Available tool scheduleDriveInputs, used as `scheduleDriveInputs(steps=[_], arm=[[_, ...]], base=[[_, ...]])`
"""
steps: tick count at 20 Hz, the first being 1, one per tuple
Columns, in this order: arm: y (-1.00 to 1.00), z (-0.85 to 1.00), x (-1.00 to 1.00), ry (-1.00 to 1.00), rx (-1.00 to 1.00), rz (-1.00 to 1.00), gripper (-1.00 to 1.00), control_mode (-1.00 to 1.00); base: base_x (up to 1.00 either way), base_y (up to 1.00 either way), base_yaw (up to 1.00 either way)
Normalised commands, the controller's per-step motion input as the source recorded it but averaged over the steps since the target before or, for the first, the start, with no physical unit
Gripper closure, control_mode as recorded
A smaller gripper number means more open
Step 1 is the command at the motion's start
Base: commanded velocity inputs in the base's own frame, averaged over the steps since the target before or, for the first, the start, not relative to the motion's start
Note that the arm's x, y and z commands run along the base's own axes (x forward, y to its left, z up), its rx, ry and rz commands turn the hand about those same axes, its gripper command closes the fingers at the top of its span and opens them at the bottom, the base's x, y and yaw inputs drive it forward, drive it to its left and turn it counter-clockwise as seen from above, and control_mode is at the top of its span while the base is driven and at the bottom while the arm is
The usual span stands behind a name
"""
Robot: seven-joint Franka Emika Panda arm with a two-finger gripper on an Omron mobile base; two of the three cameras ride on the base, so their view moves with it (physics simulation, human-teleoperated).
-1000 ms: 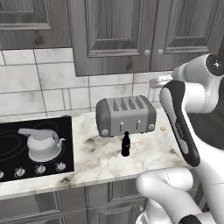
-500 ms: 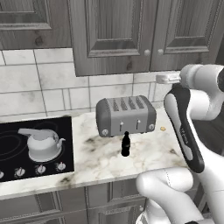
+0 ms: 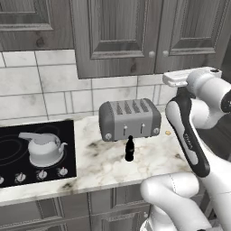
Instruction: Pick the pan from the cabinet and place it on the stove. Then turn on the stove burner for the pan.
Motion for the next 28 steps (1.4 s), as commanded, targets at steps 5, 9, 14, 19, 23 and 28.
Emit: scheduleDriveInputs(steps=[5, 9, 14, 19, 23, 28], arm=[[-0.05, 0.24, 0.37, -0.16, 0.00, 0.00, -1.00, -1.00], [-0.03, 0.25, 0.35, -0.08, 0.00, 0.00, -1.00, -1.00], [-0.06, 0.13, 0.25, -0.04, 0.00, 0.00, -1.00, -1.00], [-0.01, 0.00, 0.15, 0.00, 0.00, 0.00, -1.00, -1.00], [0.00, 0.00, 0.28, 0.01, 0.00, 0.00, -1.00, -1.00], [0.00, 0.00, 0.36, 0.04, 0.00, 0.00, -1.00, -1.00]], base=[[0.00, 0.00, 0.00], [0.00, 0.00, 0.00], [0.00, 0.00, 0.00], [0.00, 0.00, 0.00], [0.00, 0.00, 0.00], [0.00, 0.00, 0.00]])
